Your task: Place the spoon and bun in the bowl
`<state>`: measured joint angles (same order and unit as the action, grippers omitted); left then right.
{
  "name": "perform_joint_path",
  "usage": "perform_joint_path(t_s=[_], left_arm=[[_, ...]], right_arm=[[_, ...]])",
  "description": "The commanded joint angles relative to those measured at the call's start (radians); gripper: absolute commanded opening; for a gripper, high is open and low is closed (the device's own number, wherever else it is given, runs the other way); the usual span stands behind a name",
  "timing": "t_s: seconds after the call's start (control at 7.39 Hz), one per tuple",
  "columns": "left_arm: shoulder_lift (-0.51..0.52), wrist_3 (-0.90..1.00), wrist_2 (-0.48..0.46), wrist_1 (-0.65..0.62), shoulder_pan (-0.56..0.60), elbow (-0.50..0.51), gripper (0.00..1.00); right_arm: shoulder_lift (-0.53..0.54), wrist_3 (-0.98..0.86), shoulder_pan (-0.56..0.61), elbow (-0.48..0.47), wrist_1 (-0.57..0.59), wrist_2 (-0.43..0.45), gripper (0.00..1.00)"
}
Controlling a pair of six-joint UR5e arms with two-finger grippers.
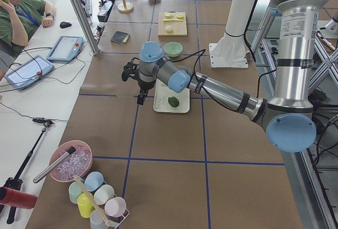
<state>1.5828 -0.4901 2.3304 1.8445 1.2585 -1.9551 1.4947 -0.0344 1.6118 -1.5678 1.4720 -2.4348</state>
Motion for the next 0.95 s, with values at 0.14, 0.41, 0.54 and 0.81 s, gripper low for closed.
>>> perform_joint_path(t_s=[0.14,0.41,0.54,0.81], left_arm=[[0.09,-0.36,-0.151,0.061,-0.247,-0.007,1.0],[0.153,-0.55,-0.308,0.061,-0.432,0.014,1.0],[0.178,-0.611,-0.368,0.061,-0.509,0.039,0.99],[0.233,-0.671,-0.451,0.061,-0.597,0.111,0.95]], right_arm=[[-0.005,0.209,-0.082,-0.099,-0.002,-0.001,1.0],[-0.007,0.407,-0.157,-0.182,-0.002,0.003,1.0],[-0.005,0.416,-0.176,-0.198,-0.002,0.005,1.0],[-0.01,0.454,-0.231,-0.215,-0.002,0.005,1.0]])
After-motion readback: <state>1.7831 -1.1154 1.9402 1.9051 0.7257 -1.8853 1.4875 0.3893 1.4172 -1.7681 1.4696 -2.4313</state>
